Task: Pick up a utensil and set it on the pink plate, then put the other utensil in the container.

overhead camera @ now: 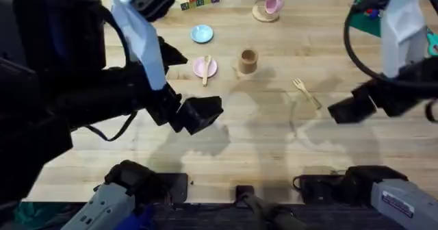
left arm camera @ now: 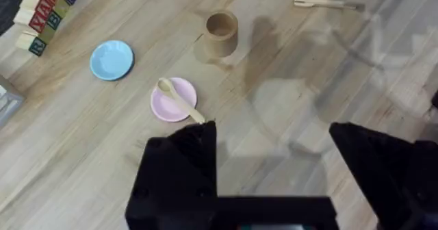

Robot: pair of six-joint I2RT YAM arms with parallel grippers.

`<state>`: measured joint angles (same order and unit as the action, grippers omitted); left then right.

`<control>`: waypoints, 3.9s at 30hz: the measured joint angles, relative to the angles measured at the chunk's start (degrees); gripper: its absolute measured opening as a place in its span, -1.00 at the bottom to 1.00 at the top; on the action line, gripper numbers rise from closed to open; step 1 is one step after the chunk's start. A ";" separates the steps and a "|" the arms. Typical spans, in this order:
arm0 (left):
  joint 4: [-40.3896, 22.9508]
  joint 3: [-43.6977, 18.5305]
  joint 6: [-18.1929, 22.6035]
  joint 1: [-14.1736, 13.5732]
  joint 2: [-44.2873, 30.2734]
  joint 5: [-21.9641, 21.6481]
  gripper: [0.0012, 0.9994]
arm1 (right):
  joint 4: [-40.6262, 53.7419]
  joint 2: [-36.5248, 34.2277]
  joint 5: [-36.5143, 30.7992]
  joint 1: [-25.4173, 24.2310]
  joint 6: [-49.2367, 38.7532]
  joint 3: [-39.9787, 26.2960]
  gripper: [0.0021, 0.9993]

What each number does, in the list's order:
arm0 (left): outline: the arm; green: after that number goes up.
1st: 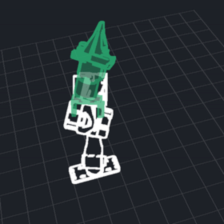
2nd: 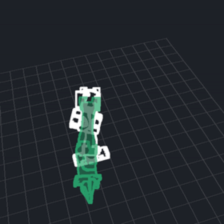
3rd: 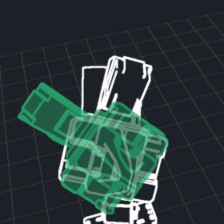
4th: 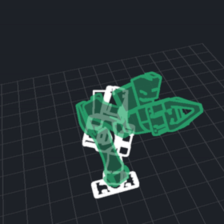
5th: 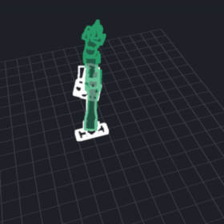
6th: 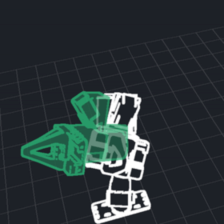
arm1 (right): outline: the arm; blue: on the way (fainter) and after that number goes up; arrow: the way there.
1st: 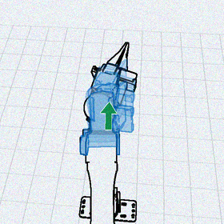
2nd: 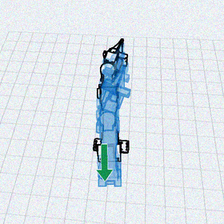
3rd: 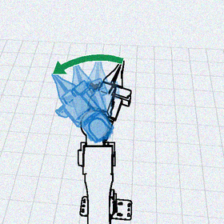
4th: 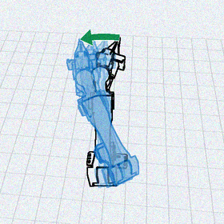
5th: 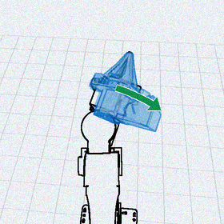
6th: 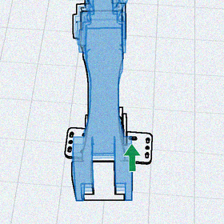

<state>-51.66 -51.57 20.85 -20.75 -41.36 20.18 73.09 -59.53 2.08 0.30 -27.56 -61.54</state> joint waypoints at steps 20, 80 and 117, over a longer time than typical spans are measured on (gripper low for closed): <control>-0.42 0.00 0.02 0.00 0.01 0.01 0.99 | -11.25 -22.14 1.21 0.02 -4.26 0.11 0.99; -0.39 0.00 0.02 0.00 0.02 0.02 0.99 | -26.18 -36.70 -2.95 6.05 0.95 1.36 0.74; -0.42 0.00 0.02 0.00 0.01 0.03 0.99 | -17.17 -38.08 -2.09 5.97 2.31 -8.06 -0.94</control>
<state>-52.07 -51.57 20.86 -20.75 -41.36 20.22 55.92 -97.61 -0.01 6.26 -25.26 -69.60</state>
